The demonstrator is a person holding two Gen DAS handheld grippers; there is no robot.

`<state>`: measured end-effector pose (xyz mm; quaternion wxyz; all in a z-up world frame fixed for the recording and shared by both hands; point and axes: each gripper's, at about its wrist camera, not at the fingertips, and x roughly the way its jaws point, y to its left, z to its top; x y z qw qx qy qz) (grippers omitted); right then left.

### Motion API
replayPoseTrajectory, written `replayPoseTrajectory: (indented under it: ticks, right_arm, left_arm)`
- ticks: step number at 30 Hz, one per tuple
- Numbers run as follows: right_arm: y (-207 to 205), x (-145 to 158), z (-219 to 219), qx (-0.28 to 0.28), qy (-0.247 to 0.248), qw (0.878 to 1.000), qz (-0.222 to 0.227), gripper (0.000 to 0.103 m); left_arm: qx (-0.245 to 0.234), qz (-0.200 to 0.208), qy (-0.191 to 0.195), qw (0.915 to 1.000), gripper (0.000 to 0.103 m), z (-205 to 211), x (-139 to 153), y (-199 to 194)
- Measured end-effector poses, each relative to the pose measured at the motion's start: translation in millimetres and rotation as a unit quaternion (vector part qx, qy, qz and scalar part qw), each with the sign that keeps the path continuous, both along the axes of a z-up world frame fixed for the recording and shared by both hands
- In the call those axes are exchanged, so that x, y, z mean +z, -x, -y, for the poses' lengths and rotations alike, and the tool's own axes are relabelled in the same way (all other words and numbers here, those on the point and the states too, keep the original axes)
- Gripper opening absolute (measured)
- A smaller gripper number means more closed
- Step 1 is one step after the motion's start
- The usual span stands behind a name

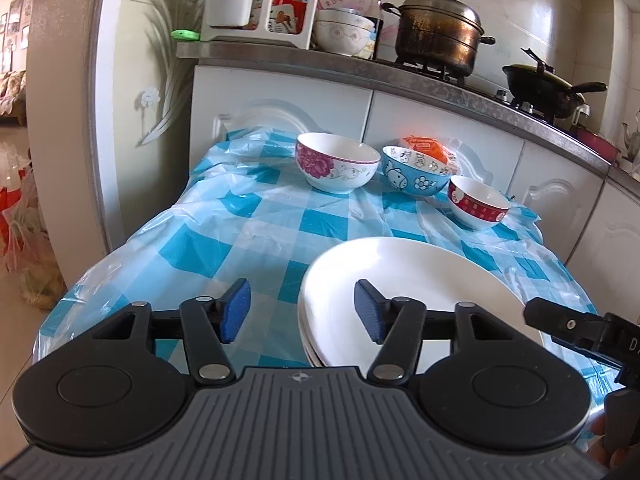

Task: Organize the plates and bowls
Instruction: 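Lower the floral-print plate onto the plate stack and open both grippers, then move both grippers toward the pink floral bowl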

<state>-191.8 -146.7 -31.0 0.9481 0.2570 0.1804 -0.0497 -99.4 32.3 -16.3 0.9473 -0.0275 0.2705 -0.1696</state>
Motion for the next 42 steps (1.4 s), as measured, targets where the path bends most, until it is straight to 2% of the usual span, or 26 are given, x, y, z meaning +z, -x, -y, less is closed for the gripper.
replayPoseTrajectory:
  ticks: [1,3,5,26,35,42]
  right_arm:
    - [0,-1,2,-0.004,-0.003,1.0,0.0,0.102]
    - [0,-2,4,-0.012,-0.008,1.0,-0.002,0.102]
    - [0,-4,6,-0.017,-0.014,1.0,-0.006,0.102]
    - [-3,-16,22,-0.036,-0.04,0.998,-0.021,0.102]
    - [-5,-18,42,-0.062,-0.062,0.996,-0.031,0.102]
    - [-6,-11,55,-0.08,-0.039,0.995,-0.033,0.102]
  left_arm:
    - [0.002,-0.001,0.0,1.0,0.077,0,0,-1]
    - [0.01,-0.004,0.002,0.9999,0.094,0,-1,-1]
    - [0.01,-0.007,0.005,0.9999,0.098,-1,-1,-2]
    - [0.023,-0.02,-0.014,0.9994,0.103,6,3,-16]
    - [0.029,-0.008,0.015,0.9995,0.103,12,25,-46]
    - [0.04,-0.011,0.042,0.9983,0.103,17,34,-85]
